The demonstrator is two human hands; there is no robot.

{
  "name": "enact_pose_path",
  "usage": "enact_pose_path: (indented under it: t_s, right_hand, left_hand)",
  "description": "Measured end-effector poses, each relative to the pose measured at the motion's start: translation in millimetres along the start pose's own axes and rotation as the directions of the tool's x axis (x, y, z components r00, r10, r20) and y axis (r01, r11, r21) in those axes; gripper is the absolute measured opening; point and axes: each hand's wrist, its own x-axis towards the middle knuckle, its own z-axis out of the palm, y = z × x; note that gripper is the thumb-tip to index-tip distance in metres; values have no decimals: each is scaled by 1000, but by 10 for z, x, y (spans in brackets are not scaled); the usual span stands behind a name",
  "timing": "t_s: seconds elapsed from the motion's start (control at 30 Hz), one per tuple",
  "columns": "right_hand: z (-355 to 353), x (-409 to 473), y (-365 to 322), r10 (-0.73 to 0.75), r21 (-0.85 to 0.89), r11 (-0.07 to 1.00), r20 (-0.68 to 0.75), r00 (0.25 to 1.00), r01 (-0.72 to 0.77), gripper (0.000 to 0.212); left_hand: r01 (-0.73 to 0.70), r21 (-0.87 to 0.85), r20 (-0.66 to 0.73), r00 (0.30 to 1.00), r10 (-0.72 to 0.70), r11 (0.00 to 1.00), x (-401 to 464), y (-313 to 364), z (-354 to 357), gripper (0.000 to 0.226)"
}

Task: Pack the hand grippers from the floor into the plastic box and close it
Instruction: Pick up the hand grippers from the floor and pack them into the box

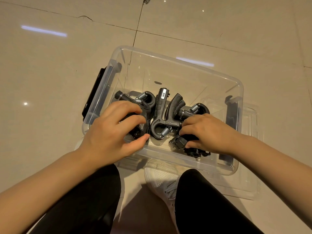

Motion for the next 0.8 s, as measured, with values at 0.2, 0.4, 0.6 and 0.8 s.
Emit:
enact_pose_path:
  t_s: [0.2,0.4,0.6,0.8]
  right_hand:
    - [-89,-23,-102,69,157,986,-105,992,-52,66]
    - [-394,200,-443,85,480,873,-329,941,89,58]
    - [-508,242,-679,84,686,686,-409,909,245,43]
    - [-681,194,-650,89,801,537,-365,927,264,78]
  left_hand:
    - [21,-84,-73,997,-27,996,32,13,-28,27]
    - [128,-313,-144,973,-180,941,95,96,-152,48]
    - [173,-562,-180,929,-324,809,240,228,-282,37]
    - [145,-666,-154,933,-326,732,327,276,-335,42]
